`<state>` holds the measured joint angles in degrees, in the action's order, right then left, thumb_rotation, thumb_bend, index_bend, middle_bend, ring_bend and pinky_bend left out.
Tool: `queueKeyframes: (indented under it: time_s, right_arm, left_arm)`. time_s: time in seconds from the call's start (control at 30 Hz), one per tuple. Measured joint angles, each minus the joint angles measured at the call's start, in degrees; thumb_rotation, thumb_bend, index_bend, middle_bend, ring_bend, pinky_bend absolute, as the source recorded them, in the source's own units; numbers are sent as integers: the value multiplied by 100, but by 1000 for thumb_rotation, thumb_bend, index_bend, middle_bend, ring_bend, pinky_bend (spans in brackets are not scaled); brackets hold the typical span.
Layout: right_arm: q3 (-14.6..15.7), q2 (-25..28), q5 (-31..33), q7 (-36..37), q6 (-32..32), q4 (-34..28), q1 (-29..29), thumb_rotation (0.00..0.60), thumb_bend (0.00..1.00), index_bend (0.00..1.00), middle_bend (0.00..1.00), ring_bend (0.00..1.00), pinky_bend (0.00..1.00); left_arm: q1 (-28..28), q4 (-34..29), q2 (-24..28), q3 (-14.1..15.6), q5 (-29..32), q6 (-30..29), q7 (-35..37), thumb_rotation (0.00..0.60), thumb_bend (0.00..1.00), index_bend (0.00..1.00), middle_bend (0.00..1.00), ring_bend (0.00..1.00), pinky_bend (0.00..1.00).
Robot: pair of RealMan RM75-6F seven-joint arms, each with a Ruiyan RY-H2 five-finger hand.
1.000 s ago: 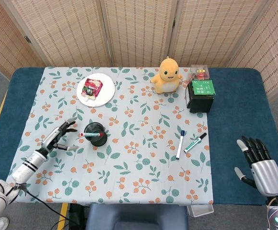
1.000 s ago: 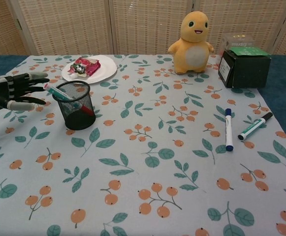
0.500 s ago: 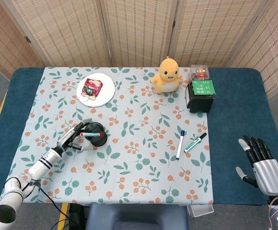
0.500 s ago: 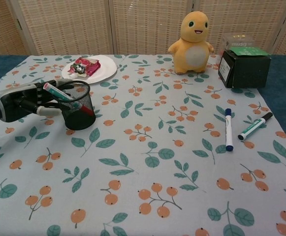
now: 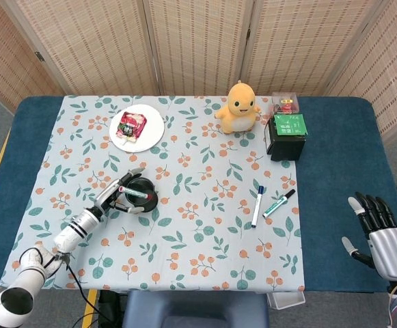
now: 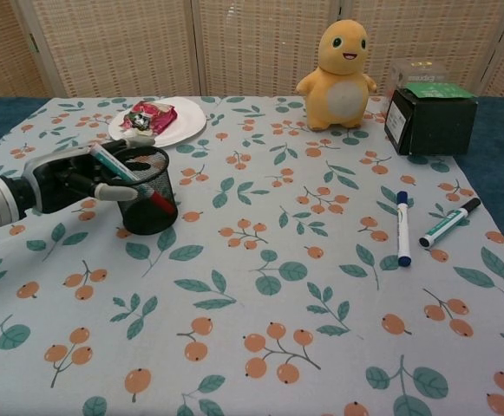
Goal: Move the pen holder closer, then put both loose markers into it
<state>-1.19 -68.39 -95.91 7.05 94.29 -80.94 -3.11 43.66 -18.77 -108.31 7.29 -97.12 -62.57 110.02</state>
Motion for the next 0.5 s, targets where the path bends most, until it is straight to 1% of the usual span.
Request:
queueKeyframes:
  time_s: [0.17,0.2,0.27,0.33,0.4,0.47,0.5]
  right_arm:
    - [-11,14,-2,31,70,5,29,600,305,0,0,0,0]
    - [-13,16,-3,35,83,7,35,600,305,0,0,0,0]
    - [-15,22,-8,42,102,9,46,600,305,0,0,0,0]
    - [-16,24,-14,44,114,11,50,600,305,0,0,0,0]
    - [-19,24,-19,41,124,13,54,600,305,0,0,0,0]
    - [-17,21,-23,34,125,14,57,600,305,0,0,0,0]
    - [-16,19,-27,31,124,13,56,600,305,0,0,0,0]
  left_arm:
    - [72,54,-136,0,26,70,-1,600,52,0,2,15,220]
    - [78,63,-156,0,30,73,-1,600,52,0,16,17,220]
    - [83,87,-205,-7,49,67,9,600,53,0,69,37,220]
    - [77,124,-252,-9,64,65,19,600,52,0,132,80,227]
    - [67,159,-283,-5,74,74,18,600,52,1,203,136,260]
    - [54,191,-318,-9,94,87,-19,600,52,12,248,172,288]
    - [46,198,-331,-11,103,86,-28,600,52,33,275,196,308]
